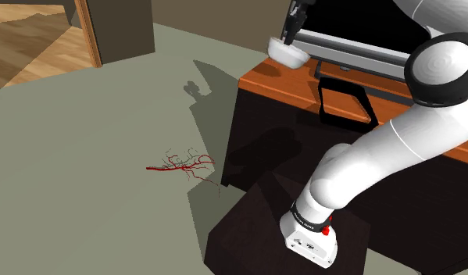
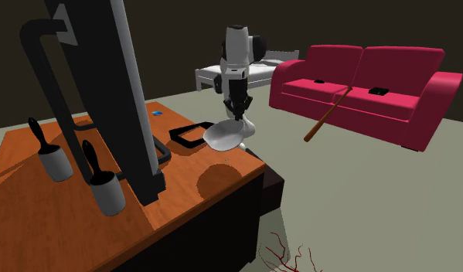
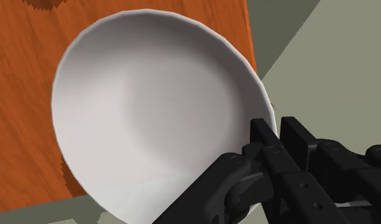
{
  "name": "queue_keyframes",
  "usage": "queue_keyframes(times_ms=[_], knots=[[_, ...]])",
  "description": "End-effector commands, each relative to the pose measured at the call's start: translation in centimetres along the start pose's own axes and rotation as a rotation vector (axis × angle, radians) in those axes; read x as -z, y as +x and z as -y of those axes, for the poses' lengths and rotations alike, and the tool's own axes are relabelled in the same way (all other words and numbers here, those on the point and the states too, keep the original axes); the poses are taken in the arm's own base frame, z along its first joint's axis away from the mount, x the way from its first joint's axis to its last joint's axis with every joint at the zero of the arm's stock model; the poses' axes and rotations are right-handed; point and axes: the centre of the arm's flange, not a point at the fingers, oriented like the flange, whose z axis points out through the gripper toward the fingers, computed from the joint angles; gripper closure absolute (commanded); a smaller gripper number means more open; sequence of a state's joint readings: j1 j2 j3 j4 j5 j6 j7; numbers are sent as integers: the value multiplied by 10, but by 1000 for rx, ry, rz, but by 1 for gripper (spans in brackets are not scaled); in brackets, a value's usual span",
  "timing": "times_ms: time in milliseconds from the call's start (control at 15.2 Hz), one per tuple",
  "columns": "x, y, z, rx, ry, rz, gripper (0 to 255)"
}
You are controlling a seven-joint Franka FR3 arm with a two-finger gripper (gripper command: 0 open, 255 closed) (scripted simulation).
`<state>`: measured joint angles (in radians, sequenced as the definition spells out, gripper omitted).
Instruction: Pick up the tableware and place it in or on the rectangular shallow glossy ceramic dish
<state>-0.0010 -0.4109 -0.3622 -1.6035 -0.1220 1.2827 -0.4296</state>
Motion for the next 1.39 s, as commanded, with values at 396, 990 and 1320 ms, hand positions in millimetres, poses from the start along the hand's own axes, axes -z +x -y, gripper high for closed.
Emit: queue_keyframes(times_ms=[396, 990, 1320], knots=[[38, -23, -1, 0, 0, 0, 255], [67, -138, -1, 0, 0, 0, 255], [84, -202, -1, 0, 0, 0, 255]])
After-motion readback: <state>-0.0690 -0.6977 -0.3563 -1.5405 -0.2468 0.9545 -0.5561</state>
